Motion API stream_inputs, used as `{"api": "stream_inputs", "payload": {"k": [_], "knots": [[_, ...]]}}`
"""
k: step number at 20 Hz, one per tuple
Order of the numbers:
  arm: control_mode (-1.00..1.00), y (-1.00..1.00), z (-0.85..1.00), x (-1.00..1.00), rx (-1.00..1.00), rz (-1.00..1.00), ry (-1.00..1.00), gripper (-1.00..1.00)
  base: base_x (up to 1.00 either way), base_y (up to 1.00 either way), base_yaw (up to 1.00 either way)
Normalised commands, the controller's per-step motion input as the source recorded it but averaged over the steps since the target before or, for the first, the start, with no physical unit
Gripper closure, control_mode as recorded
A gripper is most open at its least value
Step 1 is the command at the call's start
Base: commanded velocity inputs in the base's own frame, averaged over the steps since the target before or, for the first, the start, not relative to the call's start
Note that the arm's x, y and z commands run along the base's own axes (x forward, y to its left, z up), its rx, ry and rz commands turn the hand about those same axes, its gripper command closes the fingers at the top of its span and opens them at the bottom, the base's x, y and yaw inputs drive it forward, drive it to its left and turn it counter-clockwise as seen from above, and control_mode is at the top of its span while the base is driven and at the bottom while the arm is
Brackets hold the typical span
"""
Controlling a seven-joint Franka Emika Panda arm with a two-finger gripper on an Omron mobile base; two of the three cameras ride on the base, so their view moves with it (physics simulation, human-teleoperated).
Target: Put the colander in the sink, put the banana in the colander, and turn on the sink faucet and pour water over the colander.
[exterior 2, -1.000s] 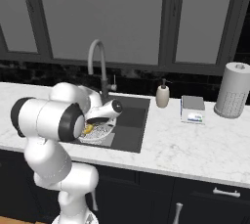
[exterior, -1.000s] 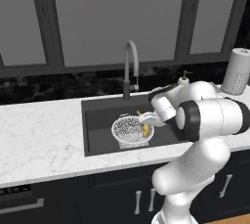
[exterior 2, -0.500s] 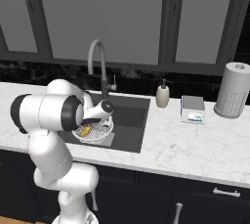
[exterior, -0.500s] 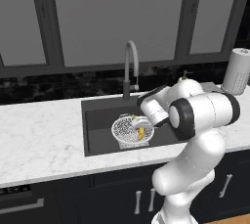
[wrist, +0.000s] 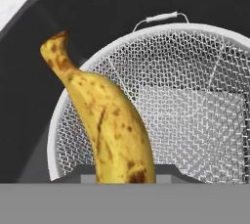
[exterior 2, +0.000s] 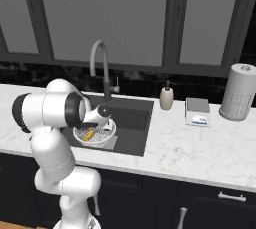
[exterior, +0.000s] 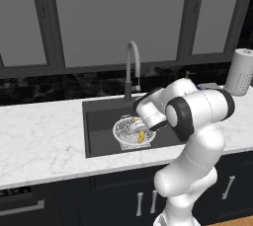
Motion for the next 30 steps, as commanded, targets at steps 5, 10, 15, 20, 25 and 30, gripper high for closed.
{"api": "stream_inputs", "payload": {"k": [5, 10, 15, 20, 25, 30], "knots": [[-1.00, 0.00, -0.08, 0.24, 0.00, -0.01, -0.02, 1.00, 0.00, 0.00, 0.00], [-1.00, 0.00, -0.15, 0.14, 0.00, -0.01, -0.02, 1.00, 0.00, 0.00, 0.00], [-1.00, 0.00, -0.23, 0.11, -0.01, -0.02, -0.01, 1.00, 0.00, 0.00, 0.00], [-1.00, 0.00, -0.24, 0.03, -0.03, -0.04, 0.00, 1.00, 0.00, 0.00, 0.00], [-1.00, 0.00, -0.09, 0.00, -0.04, -0.04, 0.00, -1.00, 0.00, 0.00, 0.00], [-1.00, 0.00, 0.05, 0.00, -0.01, -0.04, -0.02, -1.00, 0.00, 0.00, 0.00]]}}
